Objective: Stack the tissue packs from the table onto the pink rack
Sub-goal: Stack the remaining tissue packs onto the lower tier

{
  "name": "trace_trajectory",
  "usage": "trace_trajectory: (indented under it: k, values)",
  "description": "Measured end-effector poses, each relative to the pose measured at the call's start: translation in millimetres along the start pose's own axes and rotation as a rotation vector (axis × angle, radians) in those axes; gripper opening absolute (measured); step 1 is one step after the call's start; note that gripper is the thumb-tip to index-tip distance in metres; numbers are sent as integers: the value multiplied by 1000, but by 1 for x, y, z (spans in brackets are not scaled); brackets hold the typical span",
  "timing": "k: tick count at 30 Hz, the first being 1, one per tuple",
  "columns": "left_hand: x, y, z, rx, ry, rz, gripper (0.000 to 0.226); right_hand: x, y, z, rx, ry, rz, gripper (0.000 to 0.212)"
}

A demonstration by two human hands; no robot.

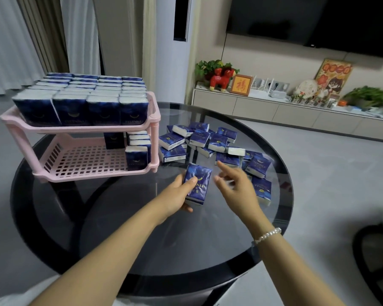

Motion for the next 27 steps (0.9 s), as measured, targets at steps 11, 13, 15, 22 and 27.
trace_trajectory:
  k: [11, 13, 15, 22, 27]
  values:
    - [16, 1, -3, 35, -9, 65, 37, -50, -7, 93, 469, -228, 148, 50]
    - [16, 2, -4, 29, -11, 71, 40, -47, -8, 89, 410, -109, 118, 38]
    - [16, 1, -4, 28, -12, 79, 41, -41, -11, 81, 363, -7, 78, 41]
    - [8, -1, 0, 76, 79, 130, 54, -14, -17, 58, 319, 201, -107, 57]
    - [-2, -5, 5, 69, 144, 165, 58, -10, -19, 46, 307, 445, -13, 35]
Point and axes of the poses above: each hand's wrist, its own y-axis towards the middle knuckle, its own x-axis out of the palm, z = x × y, the point moved 7 cm from there along y, towards the middle knuckle, and after that the axes turned 4 degrees about -y, right-handed, at the moved point
